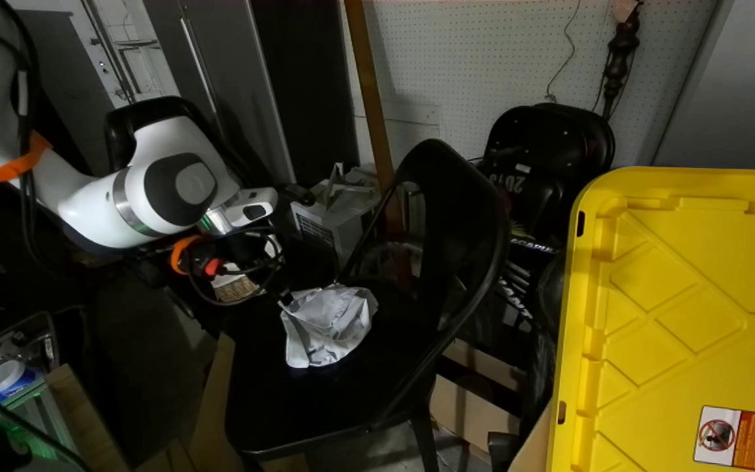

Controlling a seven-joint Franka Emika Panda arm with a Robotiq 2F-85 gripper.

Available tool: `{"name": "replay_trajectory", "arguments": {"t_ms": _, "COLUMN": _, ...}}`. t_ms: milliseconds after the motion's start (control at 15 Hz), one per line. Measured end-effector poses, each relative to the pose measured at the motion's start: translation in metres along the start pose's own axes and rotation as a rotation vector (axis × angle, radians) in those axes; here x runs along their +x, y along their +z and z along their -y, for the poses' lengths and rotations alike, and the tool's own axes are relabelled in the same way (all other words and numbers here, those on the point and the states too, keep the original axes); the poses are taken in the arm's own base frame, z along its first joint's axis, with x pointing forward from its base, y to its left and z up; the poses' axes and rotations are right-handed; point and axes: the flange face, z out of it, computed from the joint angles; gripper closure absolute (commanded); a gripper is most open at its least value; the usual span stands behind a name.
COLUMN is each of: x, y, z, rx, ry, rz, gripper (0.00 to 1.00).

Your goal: Put the white towel on the seat then fold the towel twice.

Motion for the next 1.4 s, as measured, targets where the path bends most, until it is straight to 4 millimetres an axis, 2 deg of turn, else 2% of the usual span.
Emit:
{"name": "replay_trajectory", "arguments": {"t_ms": 200, "x": 0.001, "y": -0.015, "z": -0.017, "rx": 0.041, "ry": 0.084, "rz": -0.016, "gripper": 0.12}}
{"name": "replay_trajectory", "arguments": {"t_ms": 333, "x": 0.003, "y": -0.024, "z": -0.032, "rx": 0.081, "ry": 0.160, "rz": -0.026, "gripper": 0.01}}
{"name": "replay_trajectory", "arguments": {"t_ms": 667, "x": 0.011, "y": -0.046, "z": -0.065, "rx": 0.205, "ry": 0.295, "rz": -0.051, "gripper": 0.00}}
{"name": "replay_trajectory", "arguments": {"t_ms": 867, "x": 0.015, "y": -0.079, "z": -0.085, "rx": 0.270, "ry": 0.293, "rz": -0.039, "gripper": 0.00}}
{"name": "replay_trajectory", "arguments": {"t_ms": 1133, "x": 0.008, "y": -0.122, "z": -0.112, "rx": 0.312, "ry": 0.259, "rz": 0.020, "gripper": 0.00}}
{"name": "replay_trajectory", "arguments": {"t_ms": 1267, "x": 0.005, "y": -0.132, "z": -0.118, "rx": 0.321, "ry": 0.244, "rz": 0.018, "gripper": 0.00}}
{"name": "replay_trajectory", "arguments": {"t_ms": 1400, "x": 0.005, "y": -0.132, "z": -0.118, "rx": 0.322, "ry": 0.240, "rz": 0.018, "gripper": 0.00}}
